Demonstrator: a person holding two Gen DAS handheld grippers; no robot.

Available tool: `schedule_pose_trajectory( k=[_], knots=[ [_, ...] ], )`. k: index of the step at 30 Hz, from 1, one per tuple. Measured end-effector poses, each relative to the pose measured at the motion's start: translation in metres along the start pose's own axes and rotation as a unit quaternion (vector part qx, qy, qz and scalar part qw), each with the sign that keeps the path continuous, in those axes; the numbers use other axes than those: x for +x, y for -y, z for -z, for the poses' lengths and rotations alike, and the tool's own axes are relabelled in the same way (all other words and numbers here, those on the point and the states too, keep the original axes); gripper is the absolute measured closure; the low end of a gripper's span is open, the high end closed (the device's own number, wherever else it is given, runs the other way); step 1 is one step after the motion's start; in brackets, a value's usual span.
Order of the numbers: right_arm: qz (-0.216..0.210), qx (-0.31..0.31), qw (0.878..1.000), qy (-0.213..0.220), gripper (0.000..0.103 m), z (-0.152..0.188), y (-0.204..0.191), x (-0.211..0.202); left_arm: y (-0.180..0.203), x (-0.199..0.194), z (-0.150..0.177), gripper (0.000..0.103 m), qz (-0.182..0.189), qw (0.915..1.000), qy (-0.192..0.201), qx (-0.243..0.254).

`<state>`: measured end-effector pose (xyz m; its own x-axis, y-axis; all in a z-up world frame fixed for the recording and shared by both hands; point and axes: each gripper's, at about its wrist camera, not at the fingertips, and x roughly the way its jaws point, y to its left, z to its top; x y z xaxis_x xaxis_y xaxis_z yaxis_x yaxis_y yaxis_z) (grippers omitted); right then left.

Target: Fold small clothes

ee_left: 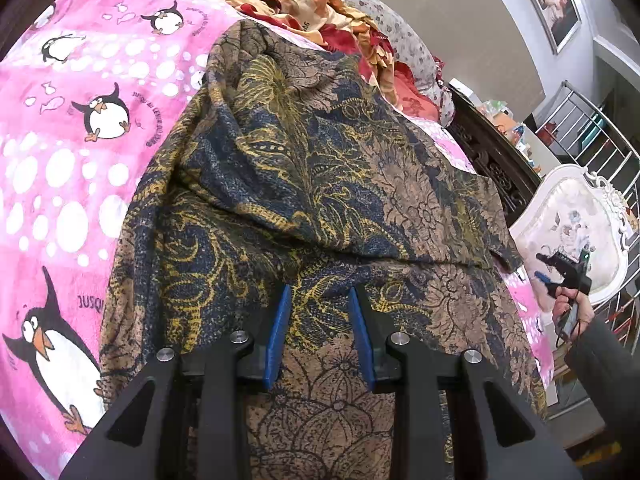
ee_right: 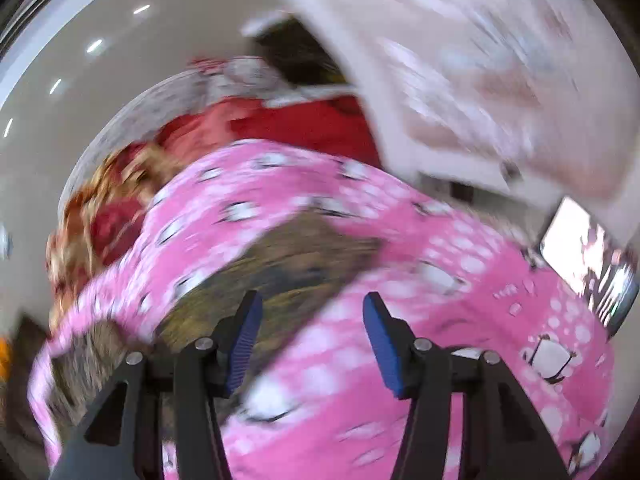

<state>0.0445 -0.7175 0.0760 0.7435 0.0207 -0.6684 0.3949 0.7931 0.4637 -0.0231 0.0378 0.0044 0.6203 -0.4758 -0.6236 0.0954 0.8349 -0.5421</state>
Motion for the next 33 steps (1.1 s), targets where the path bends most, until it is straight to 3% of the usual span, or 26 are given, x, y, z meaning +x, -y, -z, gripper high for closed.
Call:
schedule_pose_trajectory(
  k=[4,8,10,12,14,18,20,21,24,26,29,33],
  knots=[
    [-0.066,0.097,0.991,-0.060,0.047,-0.010,0.041,0.040,0.001,0.001,-0.001,0.093,-0.004,1.0000,-0.001,0.002],
    [-0.089,0.124,0.987,-0.057,0.047,-0.018,0.049,0.067,0.003,0.002,-0.001,0.093,-0.010,0.9999,-0.002,0.006],
    [-0.084,0.125,0.987,-0.055,0.056,-0.019,0.051,0.076,0.004,0.003,-0.001,0.093,-0.013,0.9999,-0.002,0.009],
    [-0.077,0.117,0.989,-0.054,0.088,-0.021,0.047,0.084,0.004,0.003,-0.001,0.092,-0.014,0.9999,-0.002,0.010],
    [-0.084,0.096,0.991,-0.035,0.096,-0.023,0.037,0.076,0.004,0.003,-0.001,0.092,-0.014,0.9998,-0.002,0.011],
    [-0.122,0.033,0.991,0.032,0.097,-0.029,-0.001,0.028,0.005,0.003,-0.001,0.091,-0.019,0.9997,-0.001,0.014],
    [-0.162,-0.019,0.985,0.047,0.097,-0.024,-0.040,0.005,0.007,0.003,-0.001,0.080,-0.005,0.9999,-0.001,0.017],
    [-0.209,-0.050,0.975,0.050,0.097,-0.014,-0.070,-0.009,0.011,0.004,-0.001,0.071,0.002,0.9998,-0.002,0.021],
    [-0.306,-0.128,0.943,0.033,0.097,0.028,-0.148,-0.034,0.020,0.004,-0.002,0.070,-0.013,0.9994,-0.008,0.030],
    [-0.347,-0.176,0.921,0.002,0.097,0.070,-0.200,-0.037,0.030,0.001,-0.006,0.070,-0.014,0.9993,-0.017,0.030],
    [-0.348,-0.252,0.901,-0.061,0.097,0.143,-0.254,-0.018,0.045,-0.006,-0.015,0.069,0.021,0.9996,-0.011,0.012],
    [-0.295,-0.320,0.888,-0.152,0.097,0.238,-0.276,0.027,0.075,-0.003,-0.038,0.060,0.046,0.9989,-0.001,0.011]
  ],
)
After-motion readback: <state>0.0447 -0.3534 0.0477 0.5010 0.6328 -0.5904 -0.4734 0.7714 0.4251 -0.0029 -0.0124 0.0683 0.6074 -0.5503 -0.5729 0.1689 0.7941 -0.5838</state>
